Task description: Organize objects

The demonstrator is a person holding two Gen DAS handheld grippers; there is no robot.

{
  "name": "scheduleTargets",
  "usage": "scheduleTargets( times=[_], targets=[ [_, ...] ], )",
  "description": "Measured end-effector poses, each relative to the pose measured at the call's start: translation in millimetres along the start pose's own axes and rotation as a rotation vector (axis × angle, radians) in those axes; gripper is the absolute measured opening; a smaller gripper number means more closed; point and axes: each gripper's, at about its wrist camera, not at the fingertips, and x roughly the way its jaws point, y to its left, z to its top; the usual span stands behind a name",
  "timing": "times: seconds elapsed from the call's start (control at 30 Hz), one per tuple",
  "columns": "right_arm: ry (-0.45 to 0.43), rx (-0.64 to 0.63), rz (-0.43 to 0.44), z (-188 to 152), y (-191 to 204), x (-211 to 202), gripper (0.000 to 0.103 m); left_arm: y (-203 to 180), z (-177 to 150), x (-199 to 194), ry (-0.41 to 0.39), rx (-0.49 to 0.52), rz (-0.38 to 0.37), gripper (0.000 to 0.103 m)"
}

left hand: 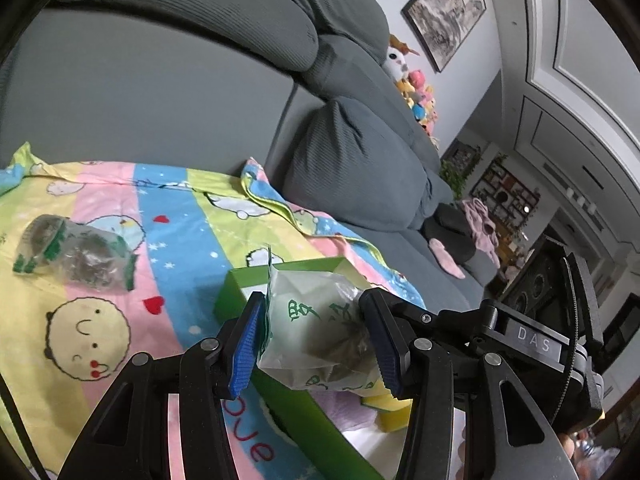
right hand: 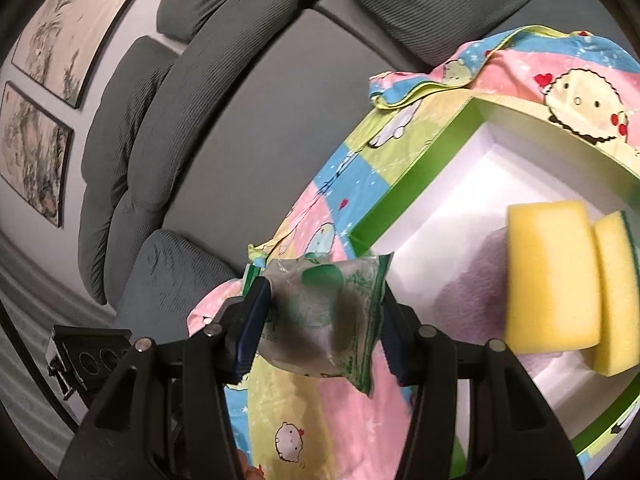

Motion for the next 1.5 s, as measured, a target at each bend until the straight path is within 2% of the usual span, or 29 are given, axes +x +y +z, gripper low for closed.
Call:
scheduleTargets(
  times=[0.23, 0.67, 0.83, 0.93, 1.27, 1.37, 1.5],
  targets=[
    [-0.023, 0.034, -0.033, 5, -17, -9, 0.051, -14, -5, 17, 0.039, 0.019, -0.014, 0.051],
    [-0.083, 0.062, -0.157, 9, -41, -34, 0.051, -37, -20, 45, 0.109, 0.049, -0.052, 0.051],
    [-0.075, 0.087, -0.204, 11, -52, -35, 0.051, -39, -27, 56, 0.156, 0.055, -0.034, 0.051],
    [-0.078, 0.094, -0.224, 11, -54, -36, 0.051, -38, -29, 60, 0.181, 0.044, -0.049, 0.051],
    [-0.079, 0.114, -0.302, 11, -62, -33, 0.052, -45, -37, 65, 0.215, 0.085, -0.03, 0.051],
    [-0.094, 0.119, -0.346, 11, -63, -34, 0.052, -44, -36, 61, 0.226, 0.095, -0.02, 0.051],
    [-0.103, 0.131, -0.358, 12, -65, -35, 0.053, -38, -31, 50, 0.214, 0.08, -0.012, 0.051]
  ],
)
